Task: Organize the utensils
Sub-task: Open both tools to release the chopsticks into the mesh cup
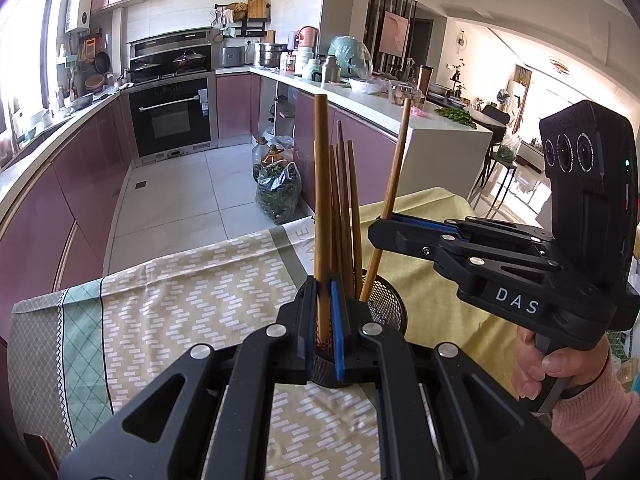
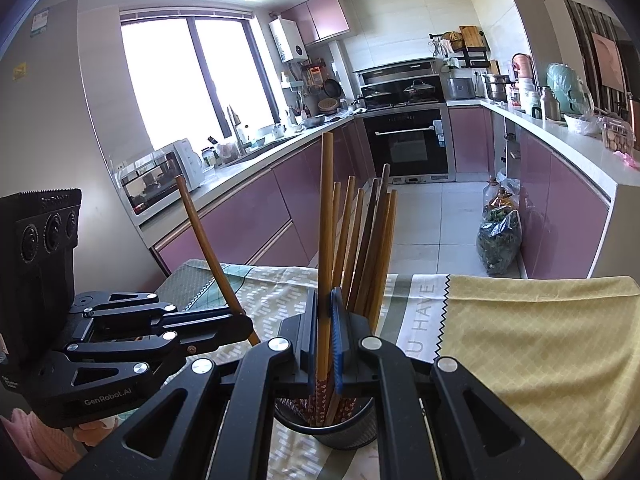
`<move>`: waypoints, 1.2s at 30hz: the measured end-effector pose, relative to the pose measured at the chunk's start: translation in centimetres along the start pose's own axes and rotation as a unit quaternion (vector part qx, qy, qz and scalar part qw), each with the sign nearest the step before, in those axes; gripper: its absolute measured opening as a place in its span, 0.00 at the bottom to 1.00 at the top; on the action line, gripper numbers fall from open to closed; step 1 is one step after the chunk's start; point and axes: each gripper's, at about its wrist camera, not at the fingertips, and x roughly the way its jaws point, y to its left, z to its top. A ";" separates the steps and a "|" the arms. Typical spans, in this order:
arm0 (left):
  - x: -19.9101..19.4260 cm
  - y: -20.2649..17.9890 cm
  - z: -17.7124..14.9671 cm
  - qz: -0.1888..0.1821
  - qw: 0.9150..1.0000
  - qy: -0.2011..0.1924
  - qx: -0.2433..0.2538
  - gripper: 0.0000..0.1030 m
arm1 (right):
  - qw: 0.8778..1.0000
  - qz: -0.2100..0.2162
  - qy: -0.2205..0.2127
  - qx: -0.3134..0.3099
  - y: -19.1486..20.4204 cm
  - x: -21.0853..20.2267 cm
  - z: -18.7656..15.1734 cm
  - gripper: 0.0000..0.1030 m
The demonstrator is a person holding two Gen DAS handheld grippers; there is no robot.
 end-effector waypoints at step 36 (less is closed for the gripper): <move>4.0 1.2 -0.2 -0.005 0.999 0.027 -0.023 0.10 | 0.999 -0.008 0.019 0.034 -1.6 2.6 -0.8 0.14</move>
